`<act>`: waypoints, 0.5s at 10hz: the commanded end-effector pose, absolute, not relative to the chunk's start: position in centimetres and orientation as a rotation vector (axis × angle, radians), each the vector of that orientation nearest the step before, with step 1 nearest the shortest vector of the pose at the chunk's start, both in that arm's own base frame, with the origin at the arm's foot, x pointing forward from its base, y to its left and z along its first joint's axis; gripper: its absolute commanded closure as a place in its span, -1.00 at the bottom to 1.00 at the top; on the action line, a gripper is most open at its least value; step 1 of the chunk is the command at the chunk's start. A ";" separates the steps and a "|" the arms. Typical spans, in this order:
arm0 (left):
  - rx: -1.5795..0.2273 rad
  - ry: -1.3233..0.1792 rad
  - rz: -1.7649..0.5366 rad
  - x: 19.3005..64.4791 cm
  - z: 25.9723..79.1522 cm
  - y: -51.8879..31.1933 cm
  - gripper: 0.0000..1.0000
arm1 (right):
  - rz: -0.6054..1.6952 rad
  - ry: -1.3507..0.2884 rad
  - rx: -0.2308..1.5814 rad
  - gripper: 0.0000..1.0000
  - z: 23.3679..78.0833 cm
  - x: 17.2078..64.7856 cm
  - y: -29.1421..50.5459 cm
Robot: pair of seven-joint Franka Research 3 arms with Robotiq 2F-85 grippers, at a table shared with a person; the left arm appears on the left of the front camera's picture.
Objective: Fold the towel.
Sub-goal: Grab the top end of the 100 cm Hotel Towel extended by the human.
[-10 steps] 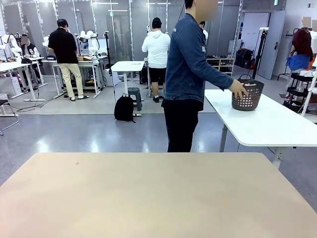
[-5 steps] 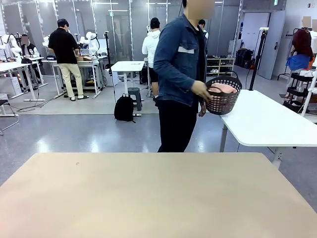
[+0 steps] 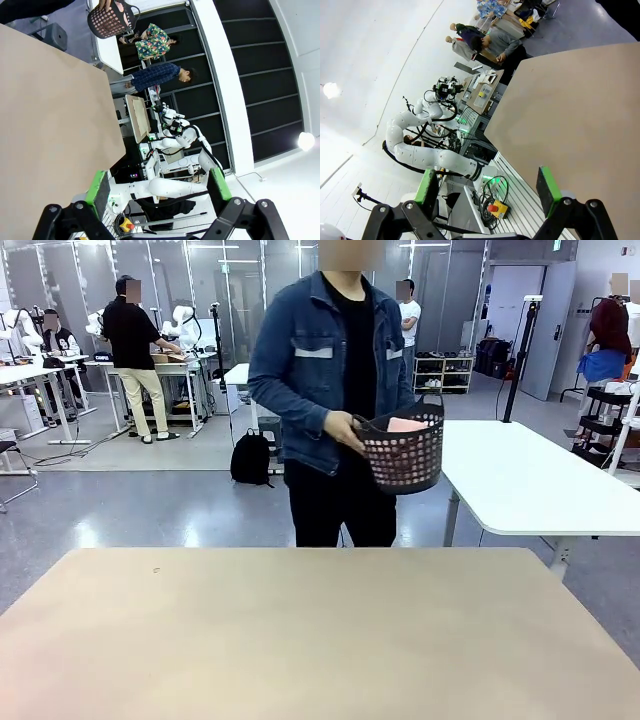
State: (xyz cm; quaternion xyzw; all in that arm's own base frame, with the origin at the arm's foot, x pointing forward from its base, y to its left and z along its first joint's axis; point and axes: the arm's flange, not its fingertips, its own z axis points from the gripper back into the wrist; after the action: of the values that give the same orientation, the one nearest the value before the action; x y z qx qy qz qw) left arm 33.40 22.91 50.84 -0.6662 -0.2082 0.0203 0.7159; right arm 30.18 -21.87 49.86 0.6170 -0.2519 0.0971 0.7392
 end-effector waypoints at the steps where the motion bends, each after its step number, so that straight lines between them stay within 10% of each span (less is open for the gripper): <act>1: -1.477 -0.459 0.035 33.3 50.8 23.0 -1.00 | 0.221 -0.563 1.363 -1.00 50.0 30.2 -21.9; 5: -1.477 -0.459 0.035 33.3 50.8 23.0 -1.00 | 0.221 -0.563 1.363 -1.00 50.0 30.2 -21.9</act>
State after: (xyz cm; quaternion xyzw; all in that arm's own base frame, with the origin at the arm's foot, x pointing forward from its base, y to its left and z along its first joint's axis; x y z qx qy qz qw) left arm 33.40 22.90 50.84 -0.6661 -0.2082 0.0203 0.7159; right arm 30.17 -21.86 49.87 0.6172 -0.2517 0.0973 0.7391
